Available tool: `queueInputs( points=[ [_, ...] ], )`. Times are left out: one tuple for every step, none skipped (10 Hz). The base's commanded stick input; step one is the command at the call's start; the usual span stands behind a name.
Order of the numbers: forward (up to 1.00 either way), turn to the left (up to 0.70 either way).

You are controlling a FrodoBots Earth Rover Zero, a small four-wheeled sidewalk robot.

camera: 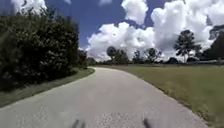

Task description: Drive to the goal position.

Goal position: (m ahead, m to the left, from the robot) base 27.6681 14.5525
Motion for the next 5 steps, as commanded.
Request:
queueInputs(
  points=[
    [0.7,0.0],
    [0.7,0.0],
    [0.7,0.0],
    [0.7,0.0],
    [0.7,0.0]
  ],
)
